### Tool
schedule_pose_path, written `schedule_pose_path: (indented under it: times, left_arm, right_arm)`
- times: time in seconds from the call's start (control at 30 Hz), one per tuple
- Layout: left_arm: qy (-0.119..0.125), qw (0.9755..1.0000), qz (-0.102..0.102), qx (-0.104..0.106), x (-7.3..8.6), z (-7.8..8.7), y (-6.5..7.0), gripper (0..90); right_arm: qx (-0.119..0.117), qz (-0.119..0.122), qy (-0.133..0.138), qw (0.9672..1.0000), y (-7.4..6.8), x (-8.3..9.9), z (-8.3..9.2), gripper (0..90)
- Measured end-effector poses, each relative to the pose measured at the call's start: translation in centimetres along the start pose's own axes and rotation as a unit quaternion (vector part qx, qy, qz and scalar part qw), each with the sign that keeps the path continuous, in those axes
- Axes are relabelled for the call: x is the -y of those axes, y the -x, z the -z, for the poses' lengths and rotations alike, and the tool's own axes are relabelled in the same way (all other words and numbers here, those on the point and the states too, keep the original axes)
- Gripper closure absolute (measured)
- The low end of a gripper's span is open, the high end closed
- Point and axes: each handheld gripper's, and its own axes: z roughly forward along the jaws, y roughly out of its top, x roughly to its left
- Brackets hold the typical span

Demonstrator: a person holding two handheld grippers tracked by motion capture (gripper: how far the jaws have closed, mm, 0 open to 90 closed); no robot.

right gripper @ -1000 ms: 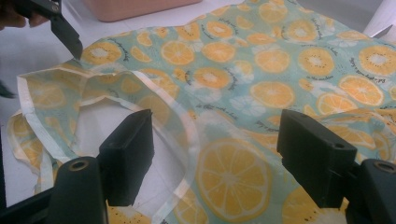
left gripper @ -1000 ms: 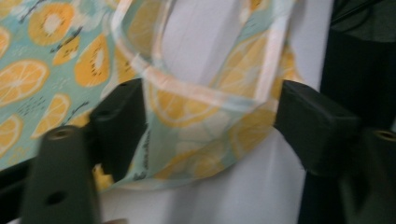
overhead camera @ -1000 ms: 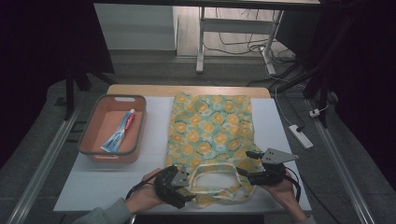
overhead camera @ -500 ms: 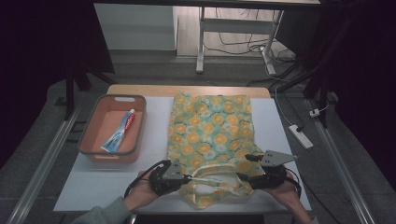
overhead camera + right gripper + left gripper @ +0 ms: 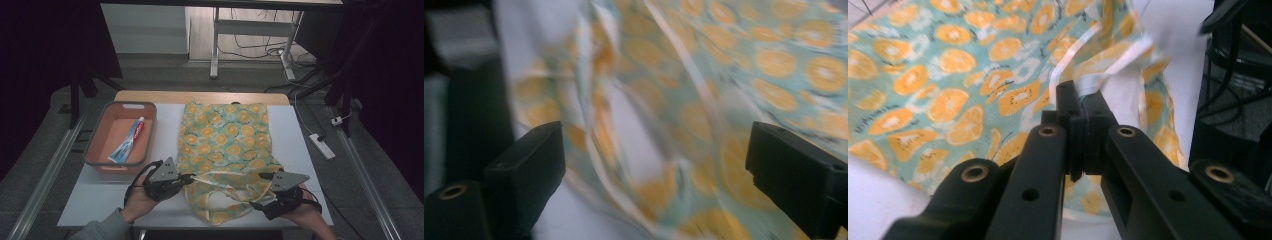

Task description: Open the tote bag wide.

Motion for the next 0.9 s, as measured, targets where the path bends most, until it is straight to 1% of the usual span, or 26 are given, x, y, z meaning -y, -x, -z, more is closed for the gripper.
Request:
schedule_pose_path:
  times: [0.03,0.1,0.17,0.33,0.37,0.43,0.5,0.53,0.6,0.63,0.67,0.73,0.8,0.83,0.87,0.9]
  left_arm:
    - [0.005,1.0000,0.001,-0.003,-0.1,0.3,-0.1,88.9]
    - [0.014,0.9999,0.005,-0.007,-0.2,0.8,-0.3,88.9]
    - [0.021,0.9997,0.007,-0.011,-0.3,1.2,-0.5,88.9]
    - [0.031,0.9993,0.009,-0.017,-0.5,2.0,-0.8,88.9]
    - [0.033,0.9993,0.009,-0.017,-0.5,2.1,-0.8,88.9]
    - [0.036,0.9991,0.008,-0.019,-0.6,2.4,-0.8,88.9]
    - [0.042,0.9989,0.008,-0.021,-0.7,2.7,-0.9,88.8]
    - [0.044,0.9988,0.009,-0.020,-0.7,2.8,-1.0,88.9]
    - [0.046,0.9987,0.012,-0.018,-0.8,2.9,-1.1,88.9]
    - [0.047,0.9986,0.012,-0.019,-0.8,3.0,-1.2,88.9]
    - [0.048,0.9986,0.013,-0.019,-0.7,3.0,-1.2,88.8]
    - [0.049,0.9985,0.013,-0.021,-0.7,3.1,-1.2,88.9]
    - [0.051,0.9984,0.013,-0.023,-0.7,3.3,-1.3,88.8]
    - [0.053,0.9982,0.013,-0.025,-0.7,3.4,-1.3,88.8]
    - [0.055,0.9980,0.014,-0.027,-0.7,3.6,-1.4,88.8]
    - [0.058,0.9978,0.014,-0.029,-0.8,3.8,-1.4,88.8]
  right_arm:
    - [0.016,0.006,-0.006,0.9998,0.2,0.2,-0.1,6.8]
    - [0.026,-0.007,-0.013,0.9996,0.9,0.6,-0.3,6.5]
    - [0.038,-0.006,-0.024,0.9990,1.6,0.8,-0.7,5.9]
    - [0.046,-0.010,-0.021,0.9987,3.1,0.5,-1.4,6.2]
    - [0.050,-0.011,-0.021,0.9985,3.5,0.4,-1.5,6.3]
    - [0.063,-0.005,-0.022,0.9978,4.0,0.1,-1.6,7.5]
    - [0.061,-0.011,-0.016,0.9980,4.6,-0.2,-1.7,9.1]
    - [0.059,-0.013,-0.017,0.9980,4.8,-0.2,-1.9,11.4]
    - [0.054,-0.009,-0.029,0.9981,5.1,-0.1,-2.6,16.8]
    - [0.056,-0.007,-0.037,0.9977,5.2,-0.1,-3.1,22.7]
    - [0.060,-0.006,-0.042,0.9973,5.2,0.0,-3.5,32.7]
    - [0.050,-0.002,-0.052,0.9974,5.2,0.2,-4.1,54.7]
    - [0.044,-0.011,-0.063,0.9970,5.2,0.3,-4.4,76.6]
    - [0.035,-0.009,-0.064,0.9973,5.1,0.3,-4.3,84.4]
    - [0.029,-0.009,-0.062,0.9976,4.9,0.2,-4.1,88.0]
    - [0.024,-0.008,-0.058,0.9980,4.7,0.0,-3.8,88.8]
